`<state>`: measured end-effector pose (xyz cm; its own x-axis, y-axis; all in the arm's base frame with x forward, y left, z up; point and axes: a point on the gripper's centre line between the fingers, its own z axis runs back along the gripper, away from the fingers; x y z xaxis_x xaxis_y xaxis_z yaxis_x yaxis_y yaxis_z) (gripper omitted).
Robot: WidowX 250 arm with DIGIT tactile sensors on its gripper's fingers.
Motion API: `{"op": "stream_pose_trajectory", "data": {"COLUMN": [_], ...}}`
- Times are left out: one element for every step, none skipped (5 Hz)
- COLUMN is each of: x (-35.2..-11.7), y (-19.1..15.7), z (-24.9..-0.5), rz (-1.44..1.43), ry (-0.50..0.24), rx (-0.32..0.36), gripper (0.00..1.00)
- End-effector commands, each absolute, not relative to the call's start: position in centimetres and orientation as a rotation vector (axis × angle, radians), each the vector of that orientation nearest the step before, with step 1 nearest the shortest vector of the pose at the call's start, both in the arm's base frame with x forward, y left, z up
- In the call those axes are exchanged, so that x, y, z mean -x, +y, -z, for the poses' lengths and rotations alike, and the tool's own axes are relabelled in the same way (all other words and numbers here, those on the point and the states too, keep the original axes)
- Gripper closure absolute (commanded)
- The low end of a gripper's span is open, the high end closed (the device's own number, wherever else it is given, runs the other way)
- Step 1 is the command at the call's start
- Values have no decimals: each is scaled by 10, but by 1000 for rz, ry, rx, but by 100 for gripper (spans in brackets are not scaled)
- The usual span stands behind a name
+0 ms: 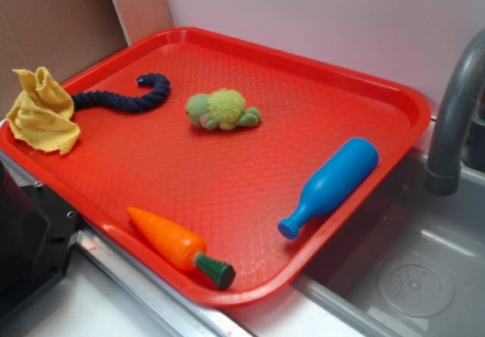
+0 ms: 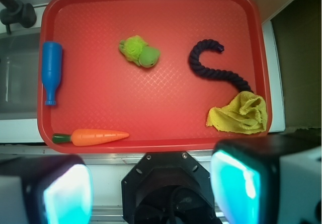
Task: Grab the carrot.
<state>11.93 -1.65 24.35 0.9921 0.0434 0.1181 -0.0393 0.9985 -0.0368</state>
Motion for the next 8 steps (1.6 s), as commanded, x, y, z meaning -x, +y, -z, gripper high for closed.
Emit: {"op": "stream_pose_trajectory", "data": {"x": [-119,-153,-166,-128,-83,-83,-83,-83], "y": [-16,-67,-121,-155,-156,-156,-156,-156], "z": [-244,-203,-178,-167,-180,-180,-180,-180], "rz": [-41,215,465,713,963,963,963,963], "ry": [-119,-43,-60,-51,-215,-215,-215,-215], "rx": [34,-38,-46,5,7,7,7,7], "gripper": [0,0,0,0,0,0,0,0]}}
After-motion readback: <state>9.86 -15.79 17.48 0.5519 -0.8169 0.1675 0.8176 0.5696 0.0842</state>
